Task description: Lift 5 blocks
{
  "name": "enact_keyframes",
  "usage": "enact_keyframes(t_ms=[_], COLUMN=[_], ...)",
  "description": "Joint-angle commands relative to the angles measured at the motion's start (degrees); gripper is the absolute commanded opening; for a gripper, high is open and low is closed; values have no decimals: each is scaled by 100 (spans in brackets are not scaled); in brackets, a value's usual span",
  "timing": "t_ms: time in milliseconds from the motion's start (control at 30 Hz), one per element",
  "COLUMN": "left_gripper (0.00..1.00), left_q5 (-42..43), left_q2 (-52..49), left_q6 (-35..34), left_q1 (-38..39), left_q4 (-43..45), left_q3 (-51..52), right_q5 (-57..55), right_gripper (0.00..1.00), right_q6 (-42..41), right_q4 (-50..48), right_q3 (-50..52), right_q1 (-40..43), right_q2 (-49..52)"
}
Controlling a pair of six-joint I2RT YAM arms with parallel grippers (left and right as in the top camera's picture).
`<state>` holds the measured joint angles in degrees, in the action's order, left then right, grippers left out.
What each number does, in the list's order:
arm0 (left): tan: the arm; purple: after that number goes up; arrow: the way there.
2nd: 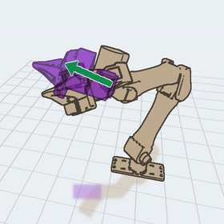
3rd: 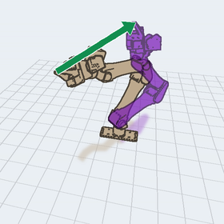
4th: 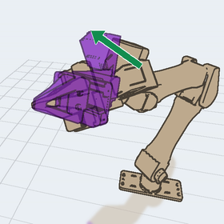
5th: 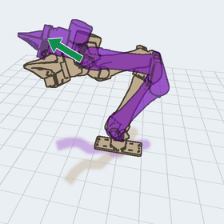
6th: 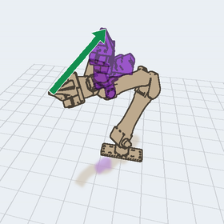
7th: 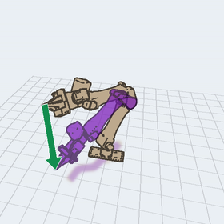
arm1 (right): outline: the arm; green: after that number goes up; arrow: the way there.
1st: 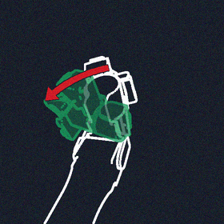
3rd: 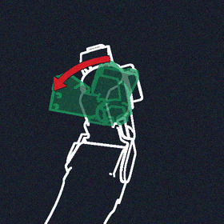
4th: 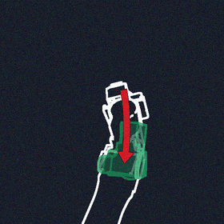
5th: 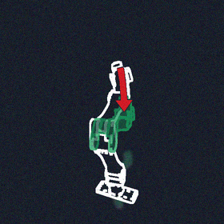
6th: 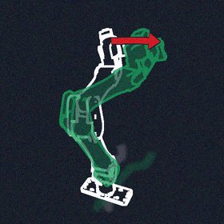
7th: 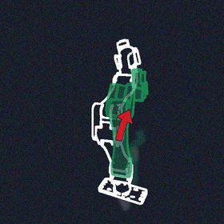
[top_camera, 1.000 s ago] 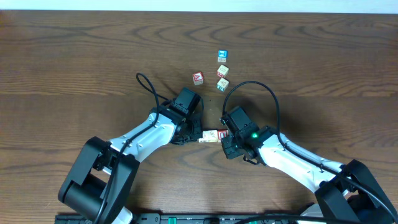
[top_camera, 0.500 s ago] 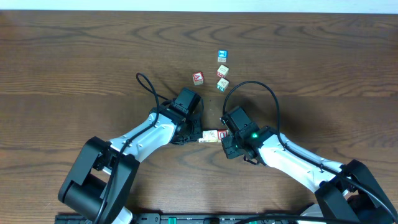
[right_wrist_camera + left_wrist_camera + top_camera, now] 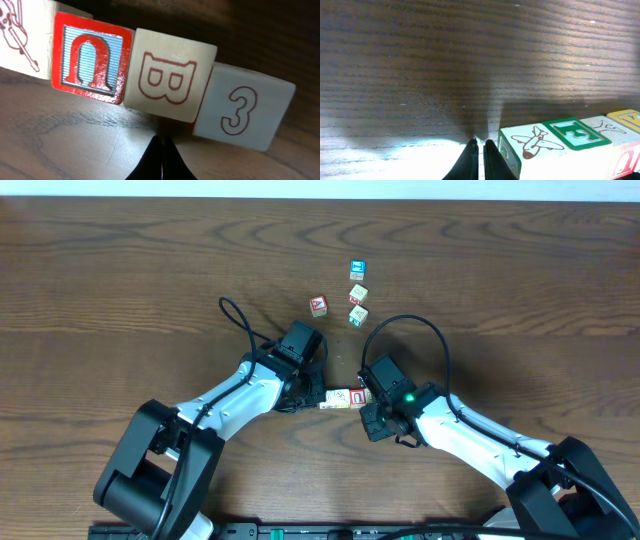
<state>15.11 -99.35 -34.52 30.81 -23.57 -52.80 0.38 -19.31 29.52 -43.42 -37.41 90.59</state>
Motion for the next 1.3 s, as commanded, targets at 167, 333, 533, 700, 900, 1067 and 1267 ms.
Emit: enact_keyframes(t_ms=[167, 333, 533, 700, 900, 1067, 1267], left_gripper=[8, 7, 7, 7, 7, 8, 7], left_q5=[33, 33, 33, 33, 31, 33, 31], left_q2=[-87, -87, -87, -87, -87, -87, -87], left_q6=[-9, -9, -9, -9, -9, -9, -9], left_q1=[-17, -17, -17, -17, -17, -17, -17], left_q4=[-11, -9, -9, -9, -9, -9, -9], left_q3=[42, 42, 42, 42, 42, 42, 42], right_q5=[-487, -651, -702, -699, -702, -708, -745], right_gripper=[1, 1, 1, 1, 1, 1, 1], right_q6=[-302, -396, -422, -420, -387, -378, -378], right_q4=[13, 4, -44, -127, -181, -208, -208], right_q3=[2, 2, 2, 2, 2, 2, 2], right_q1=[-50, -28, 44, 46, 46, 48, 46], right_q2=[39, 39, 39, 39, 39, 39, 39])
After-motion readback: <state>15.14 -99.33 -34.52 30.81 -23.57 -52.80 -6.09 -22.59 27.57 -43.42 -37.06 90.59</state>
